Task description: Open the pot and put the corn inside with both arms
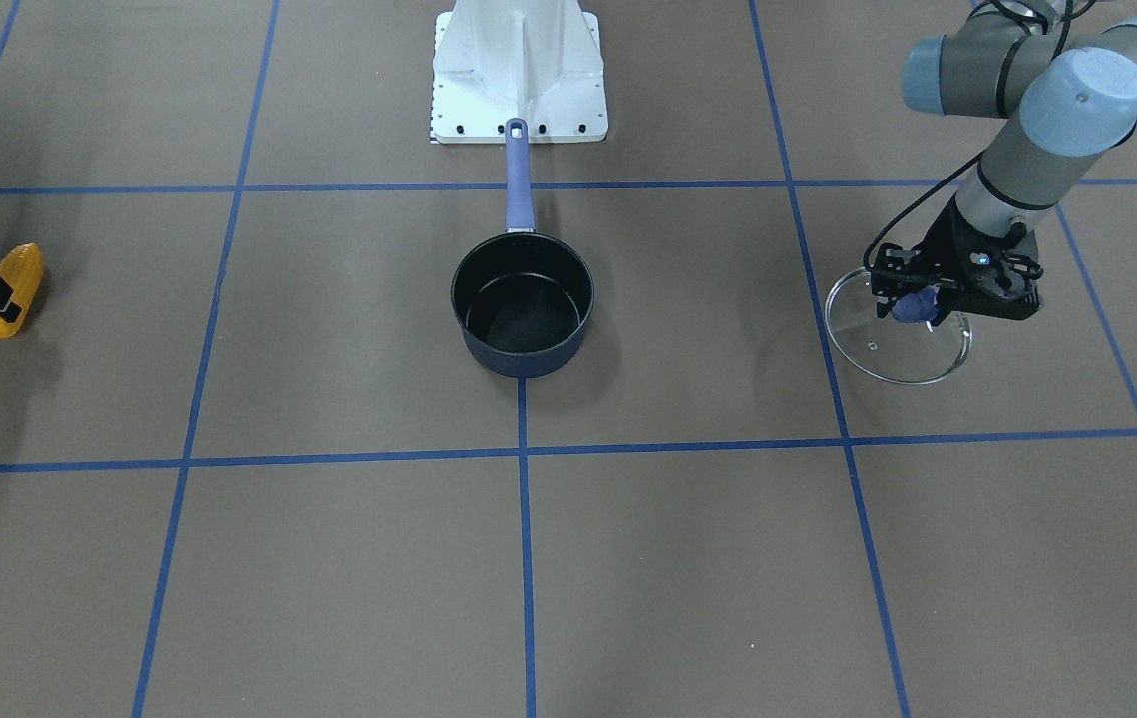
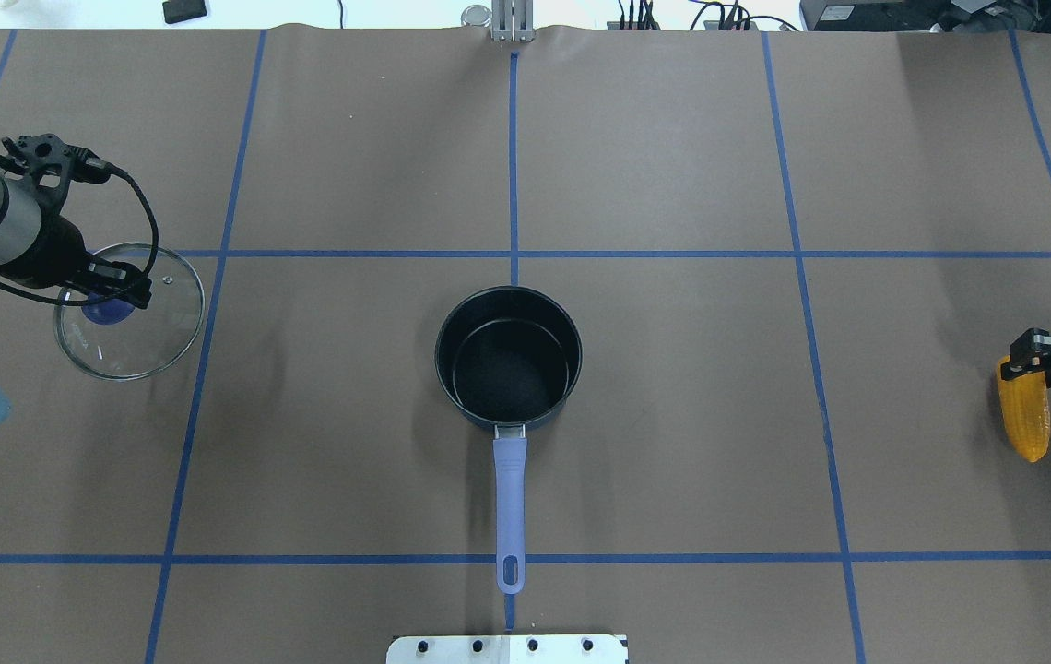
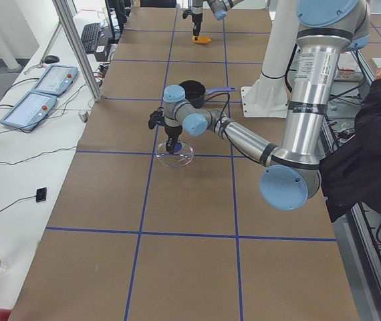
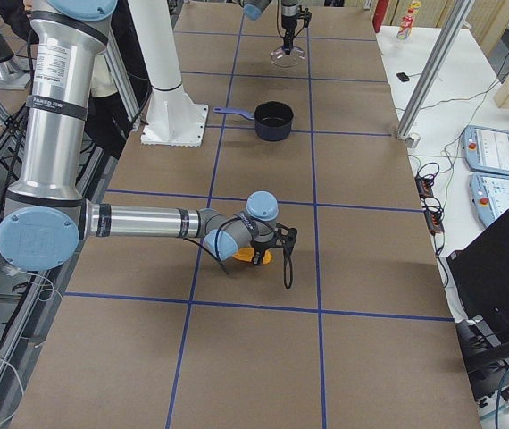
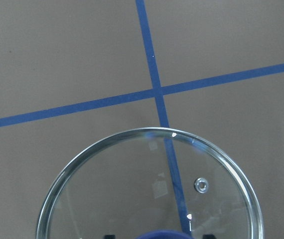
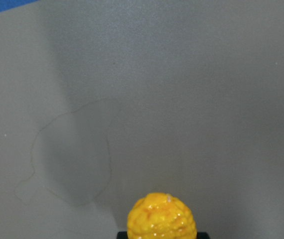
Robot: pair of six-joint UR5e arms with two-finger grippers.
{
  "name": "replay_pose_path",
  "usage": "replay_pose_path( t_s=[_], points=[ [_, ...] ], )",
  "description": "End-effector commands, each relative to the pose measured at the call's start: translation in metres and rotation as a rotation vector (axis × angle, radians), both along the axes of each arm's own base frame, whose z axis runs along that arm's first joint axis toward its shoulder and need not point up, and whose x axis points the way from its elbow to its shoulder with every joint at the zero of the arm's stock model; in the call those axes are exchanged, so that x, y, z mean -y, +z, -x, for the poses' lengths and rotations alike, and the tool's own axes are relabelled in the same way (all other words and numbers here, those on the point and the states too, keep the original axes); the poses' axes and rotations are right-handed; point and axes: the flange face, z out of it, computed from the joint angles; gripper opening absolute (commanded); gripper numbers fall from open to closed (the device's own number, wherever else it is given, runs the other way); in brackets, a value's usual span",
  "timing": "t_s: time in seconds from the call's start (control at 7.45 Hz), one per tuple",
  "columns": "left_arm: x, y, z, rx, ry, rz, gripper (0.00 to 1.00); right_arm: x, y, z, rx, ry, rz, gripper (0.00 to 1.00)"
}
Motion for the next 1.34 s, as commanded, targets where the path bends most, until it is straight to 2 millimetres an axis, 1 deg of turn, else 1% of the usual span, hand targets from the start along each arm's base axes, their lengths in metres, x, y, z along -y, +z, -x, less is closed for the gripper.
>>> replay_pose_path(
  t_s=[0.0, 0.13, 0.27, 0.4, 0.54, 0.67, 0.81, 0.94, 1.21],
  points=[
    [0.006, 0.023, 0.003, 0.028, 0.030, -0.010, 0.54, 0.006, -0.033, -0.004, 0.054, 0.006, 0.007, 0.33],
    [0.002, 0.050, 0.008, 0.031, 0.037, -0.016, 0.54, 0.035, -0.068, -0.012, 0.076, 0.040, 0.025, 0.33],
    [0.003, 0.077, 0.008, 0.010, 0.035, -0.045, 0.54, 0.048, -0.103, -0.006, 0.065, 0.041, 0.047, 0.33],
    [0.002, 0.100, 0.010, -0.008, 0.041, -0.041, 0.54, 0.069, -0.138, 0.002, 0.061, 0.047, 0.055, 0.33],
    [0.004, 0.106, 0.020, -0.039, 0.058, -0.026, 0.54, 0.084, -0.160, 0.010, 0.050, 0.053, 0.059, 0.33],
    [-0.001, 0.113, 0.033, -0.056, 0.063, -0.003, 0.54, 0.092, -0.175, 0.015, 0.056, 0.065, 0.064, 0.33],
    [-0.002, 0.117, 0.037, -0.058, 0.066, 0.003, 0.54, 0.098, -0.186, 0.018, 0.063, 0.079, 0.071, 0.33],
    [-0.002, 0.117, 0.037, -0.057, 0.066, 0.004, 0.55, 0.103, -0.198, 0.025, 0.071, 0.088, 0.079, 0.33],
    [0.000, 0.128, 0.037, -0.038, 0.072, 0.003, 0.55, 0.102, -0.208, 0.026, 0.080, 0.087, 0.072, 0.33]
  ],
)
